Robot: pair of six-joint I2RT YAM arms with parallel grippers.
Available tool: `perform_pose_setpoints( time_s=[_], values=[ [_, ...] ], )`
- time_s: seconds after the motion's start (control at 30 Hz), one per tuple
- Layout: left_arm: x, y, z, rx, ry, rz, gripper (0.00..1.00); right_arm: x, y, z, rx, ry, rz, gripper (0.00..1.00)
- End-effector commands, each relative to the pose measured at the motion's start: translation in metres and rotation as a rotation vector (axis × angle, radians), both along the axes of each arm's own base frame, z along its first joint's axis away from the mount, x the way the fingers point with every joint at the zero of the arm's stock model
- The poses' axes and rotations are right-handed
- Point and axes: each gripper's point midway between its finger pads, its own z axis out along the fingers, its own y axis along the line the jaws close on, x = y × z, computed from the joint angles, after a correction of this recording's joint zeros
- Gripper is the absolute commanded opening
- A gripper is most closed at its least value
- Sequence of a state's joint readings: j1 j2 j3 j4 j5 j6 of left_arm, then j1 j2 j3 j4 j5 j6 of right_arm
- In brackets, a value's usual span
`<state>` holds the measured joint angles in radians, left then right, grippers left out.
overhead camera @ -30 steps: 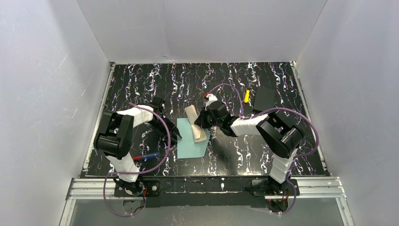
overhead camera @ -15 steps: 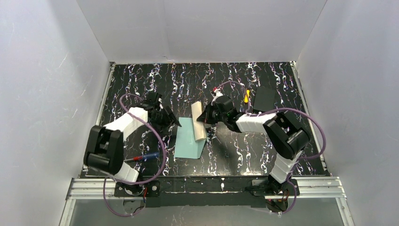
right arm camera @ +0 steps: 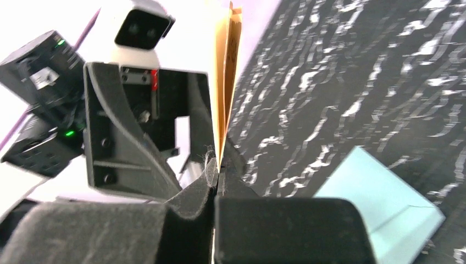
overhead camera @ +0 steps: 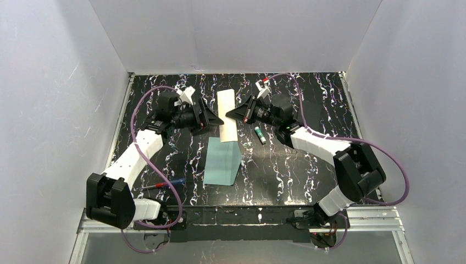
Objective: Place the letter into the envelope and seal it
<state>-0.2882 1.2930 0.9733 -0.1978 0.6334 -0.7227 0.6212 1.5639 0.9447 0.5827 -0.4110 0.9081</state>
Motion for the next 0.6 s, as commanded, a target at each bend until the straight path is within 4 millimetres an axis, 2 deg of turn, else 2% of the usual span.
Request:
perform_pose_setpoints(
  time_s=[0.0,0.07,0.27,0.4,0.5,0.57],
  values=[
    [-0.008,-0.023,0.09,-0.26,-0.176,-0.182,0.73,-0.033,0.003,0.079,0.193,-0.09,0.144,0.01],
    [-0.013,-0.024,0.109,-0.288,-0.228,-0.205,0.67,-0.039,0.001,0.089,0.208,-0.098,0.16,0.01],
    [-0.011,-0.021,0.132,-0.311,-0.256,-0.183,0.44,-0.061,0.001,0.11,0.271,-0.109,0.272,0.01],
    [-0.007,-0.024,0.145,-0.334,-0.262,-0.185,0.32,-0.074,0.002,0.107,0.282,-0.097,0.356,0.01],
    [-0.005,-0.025,0.147,-0.339,-0.257,-0.194,0.0,-0.08,0.003,0.105,0.282,-0.088,0.4,0.01],
    [-0.003,-0.025,0.143,-0.334,-0.247,-0.189,0.0,-0.085,0.006,0.104,0.274,-0.09,0.429,0.2]
  ],
)
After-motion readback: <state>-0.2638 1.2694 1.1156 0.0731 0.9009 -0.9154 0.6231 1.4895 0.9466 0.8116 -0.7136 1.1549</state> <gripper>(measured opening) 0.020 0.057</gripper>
